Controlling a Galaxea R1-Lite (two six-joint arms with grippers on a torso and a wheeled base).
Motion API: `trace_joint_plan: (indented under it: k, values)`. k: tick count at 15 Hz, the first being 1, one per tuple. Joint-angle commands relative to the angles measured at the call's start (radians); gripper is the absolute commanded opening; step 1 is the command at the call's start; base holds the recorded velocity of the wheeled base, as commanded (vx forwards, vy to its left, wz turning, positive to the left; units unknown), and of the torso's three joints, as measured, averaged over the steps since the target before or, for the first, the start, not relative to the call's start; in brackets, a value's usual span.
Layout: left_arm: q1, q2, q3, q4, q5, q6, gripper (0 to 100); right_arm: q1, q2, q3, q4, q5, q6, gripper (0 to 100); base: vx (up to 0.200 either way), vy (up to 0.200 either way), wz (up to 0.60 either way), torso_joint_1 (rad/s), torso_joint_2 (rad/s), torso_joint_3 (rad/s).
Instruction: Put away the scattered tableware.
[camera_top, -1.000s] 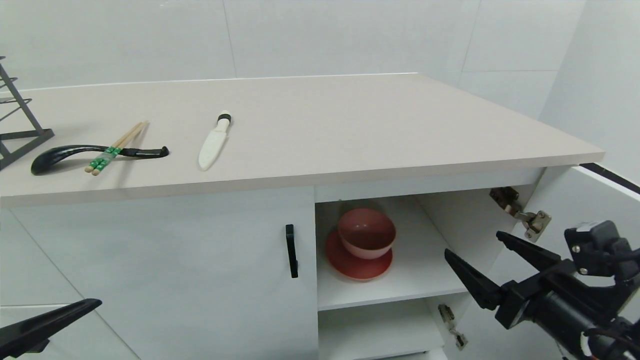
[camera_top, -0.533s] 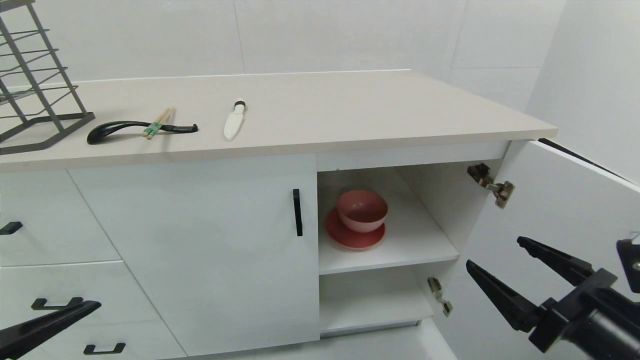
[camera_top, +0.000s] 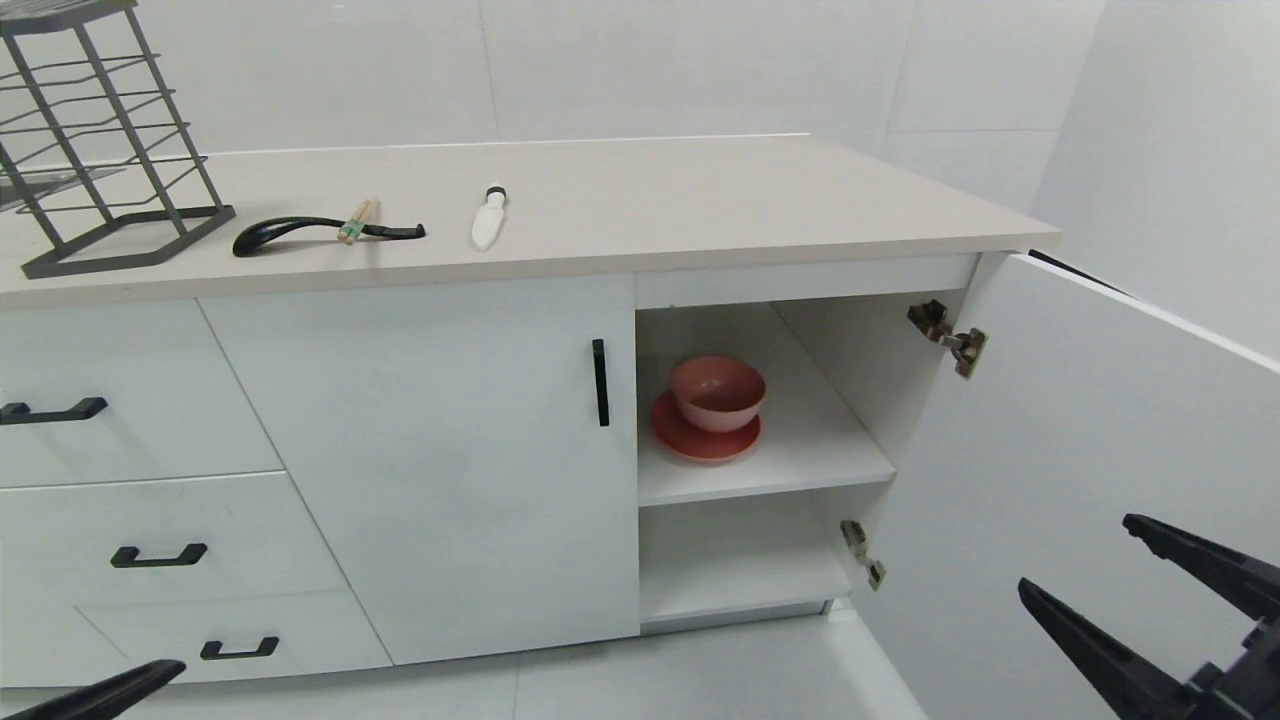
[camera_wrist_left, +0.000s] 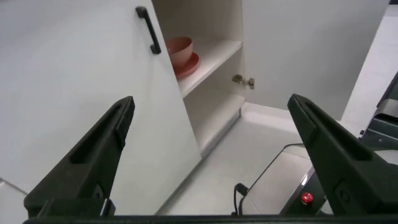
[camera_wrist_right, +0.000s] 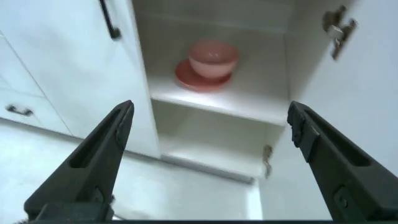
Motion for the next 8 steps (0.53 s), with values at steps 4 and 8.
trace_joint_plan:
  k: [4,8]
  values:
    - [0.116,-0.231,0.002,0.136,0.003,-0.015,100,-0.212,-0.442,-0.002,0.289,0.003,-0.091,100,0.0,0.0,0.0,0.0,0.0,0.0]
    - [0.246,-0.334,0.002,0.155,0.006,-0.053,100,-0.356,-0.637,-0.08,0.473,0.003,-0.137,100,0.0,0.0,0.0,0.0,0.0,0.0]
